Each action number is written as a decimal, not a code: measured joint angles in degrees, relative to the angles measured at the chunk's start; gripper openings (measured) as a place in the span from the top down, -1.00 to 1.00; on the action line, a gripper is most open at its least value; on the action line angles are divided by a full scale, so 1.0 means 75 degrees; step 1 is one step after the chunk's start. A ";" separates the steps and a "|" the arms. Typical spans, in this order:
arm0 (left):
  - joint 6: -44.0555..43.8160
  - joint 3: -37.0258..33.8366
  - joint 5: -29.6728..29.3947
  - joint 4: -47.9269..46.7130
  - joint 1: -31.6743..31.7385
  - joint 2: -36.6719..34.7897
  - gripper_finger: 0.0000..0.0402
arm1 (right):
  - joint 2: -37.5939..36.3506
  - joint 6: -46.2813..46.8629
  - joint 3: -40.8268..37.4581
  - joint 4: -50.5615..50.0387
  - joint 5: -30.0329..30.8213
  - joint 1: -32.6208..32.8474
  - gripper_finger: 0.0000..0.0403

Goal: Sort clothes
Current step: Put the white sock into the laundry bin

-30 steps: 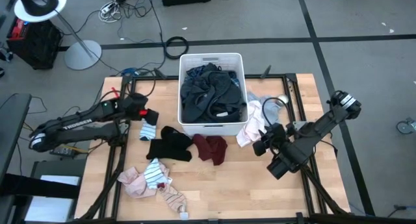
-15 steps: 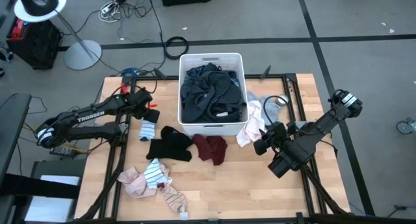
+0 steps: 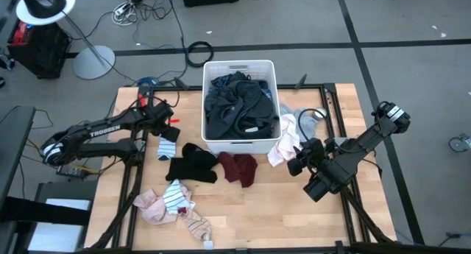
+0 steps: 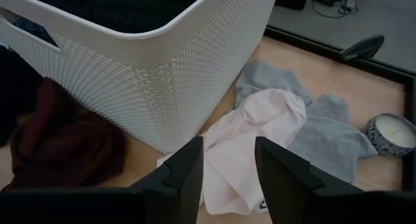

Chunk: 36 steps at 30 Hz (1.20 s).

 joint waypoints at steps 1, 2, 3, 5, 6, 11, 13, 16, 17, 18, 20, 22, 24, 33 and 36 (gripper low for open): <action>-0.0070 -0.0013 -0.0032 0.0028 0.0000 0.0015 0.49 | 0.0000 0.0000 0.0000 -0.0002 0.0000 0.0000 0.31; -0.0085 -0.0055 -0.0036 0.0145 0.0000 0.0042 0.49 | 0.0000 0.0000 0.0000 -0.0003 0.0000 0.0000 0.32; -0.0097 -0.0105 -0.0036 0.0257 0.0000 0.0095 0.49 | 0.0000 -0.0001 0.0000 0.0000 0.0000 0.0000 0.32; -0.0121 -0.0287 -0.0012 0.0500 -0.0006 0.0195 0.49 | 0.0003 -0.0003 0.0000 0.0000 -0.0003 0.0000 0.32; -0.0141 -0.0390 0.0038 0.0648 -0.0009 0.0256 0.49 | 0.0003 -0.0003 0.0000 0.0000 0.0000 0.0000 0.32; -0.0356 -0.0915 0.0072 0.1389 -0.0012 0.0635 0.49 | 0.0003 -0.0009 0.0000 0.0001 -0.0001 0.0000 0.32; -0.0370 -0.1034 0.0102 0.1628 -0.0015 0.0775 0.51 | 0.0003 -0.0009 0.0000 -0.0009 0.0000 0.0000 0.32; -0.0343 -0.1053 0.0198 0.1667 -0.0012 0.0880 0.65 | 0.0006 -0.0019 0.0000 -0.0003 0.0003 0.0000 0.32; -0.0306 -0.1055 0.0247 0.1685 -0.0015 0.0884 0.75 | 0.0006 -0.0020 0.0000 -0.0004 0.0006 0.0000 0.32; -0.0227 -0.1055 0.0290 0.1709 -0.0015 0.0881 0.85 | 0.0006 -0.0020 0.0000 -0.0005 0.0009 0.0000 0.32; -0.0102 -0.1049 0.0317 0.1722 -0.0015 0.0878 0.94 | 0.0006 -0.0020 0.0000 -0.0003 0.0032 0.0000 0.32; -0.0073 -0.1014 0.0311 0.1692 -0.0036 0.0885 0.97 | 0.0006 -0.0020 0.0000 -0.0002 0.0035 0.0000 0.32; 0.0020 -0.0907 0.0287 0.1615 -0.0125 0.0896 0.98 | 0.0006 -0.0020 0.0000 -0.0004 0.0035 0.0000 0.33; -0.0171 -0.0018 0.0374 0.0673 -0.0809 0.0637 0.99 | 0.0006 -0.0017 0.0000 -0.0003 0.0035 0.0000 0.34; -0.0280 0.0381 0.0285 0.0514 -0.1060 0.0533 1.00 | 0.0006 -0.0017 0.0000 -0.0003 0.0035 0.0000 0.34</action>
